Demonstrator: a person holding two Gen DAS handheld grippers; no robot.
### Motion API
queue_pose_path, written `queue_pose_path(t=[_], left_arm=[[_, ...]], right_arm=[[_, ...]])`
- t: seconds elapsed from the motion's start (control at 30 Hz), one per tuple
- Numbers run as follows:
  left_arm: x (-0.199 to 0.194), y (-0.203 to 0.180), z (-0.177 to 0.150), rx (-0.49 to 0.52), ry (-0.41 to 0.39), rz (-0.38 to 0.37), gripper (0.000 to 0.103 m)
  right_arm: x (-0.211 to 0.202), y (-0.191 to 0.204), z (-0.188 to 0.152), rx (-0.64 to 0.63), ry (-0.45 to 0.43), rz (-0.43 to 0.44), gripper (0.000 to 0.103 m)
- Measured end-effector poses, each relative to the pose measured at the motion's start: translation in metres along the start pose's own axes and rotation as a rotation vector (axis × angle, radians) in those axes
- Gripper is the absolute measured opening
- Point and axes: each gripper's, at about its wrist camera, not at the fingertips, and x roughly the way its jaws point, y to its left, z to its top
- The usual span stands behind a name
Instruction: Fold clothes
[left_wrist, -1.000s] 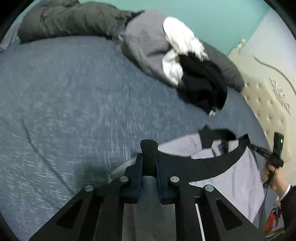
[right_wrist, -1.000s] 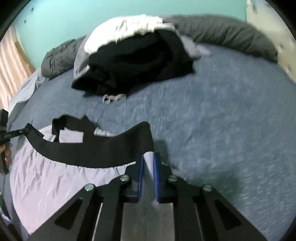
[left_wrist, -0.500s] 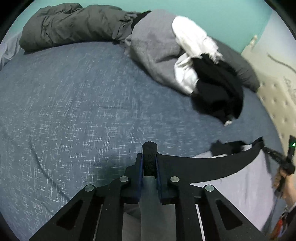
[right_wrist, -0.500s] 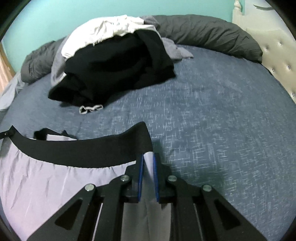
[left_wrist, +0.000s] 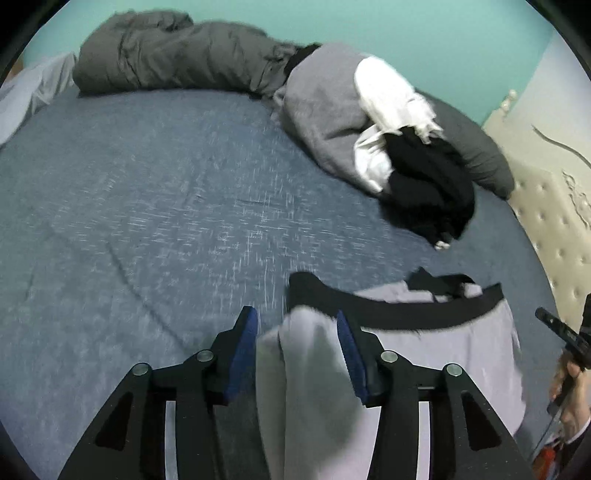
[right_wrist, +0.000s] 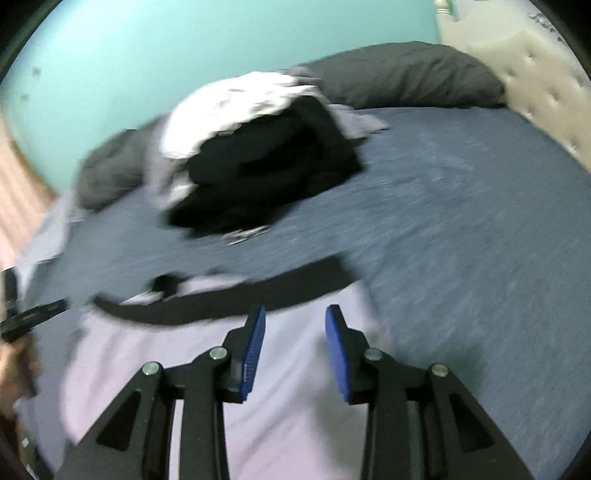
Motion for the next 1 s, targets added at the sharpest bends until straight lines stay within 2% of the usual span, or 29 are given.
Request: queue_pose_path(t=[0.13,0.2,0.27,0.4,0.5,0.67,0.8,0.9,1.0], left_arm=[[-0.036,0.003,-0.029,-0.052,-0.044,-0.051,0.052],[-0.050,0.006,-0.050,-0.094,-0.055,-0.056,0.057],[-0.060,0.010,-0.073,-0.138,-0.069,-0.044,0.062],[-0.068,0.013,-0.115,-0.188,-0.074,-0.058,0.062],[-0.078,0.018,-0.149,-0.231,-0.087,-0.073,0.062],[-0.086,0.025,-0.191,-0.273,-0.111,-0.091,0.062],[-0.086,0.026,-0.203,-0.254,-0.120,-0.090,0.062],[-0.086,0.024,-0.206,-0.228,-0.120,-0.097,0.062],[-0.088,0.025,-0.204,-0.222,-0.139,-0.102,0.062]], right_arm=[[-0.028,0.046,-0.056,0.006,0.049,0.162,0.034],[-0.030,0.068,-0.086,0.011,0.093,0.212,0.032],[-0.028,0.090,-0.116,0.003,0.130,0.238,0.028],[-0.017,0.123,-0.161,-0.003,0.185,0.242,0.024],[-0.010,0.139,-0.177,-0.017,0.178,0.214,0.021],[0.015,0.152,-0.190,-0.026,0.189,0.111,0.019],[0.041,0.154,-0.198,-0.059,0.226,0.030,0.016],[0.047,0.163,-0.206,-0.118,0.209,-0.027,0.015],[0.037,0.161,-0.200,-0.054,0.209,-0.014,0.016]])
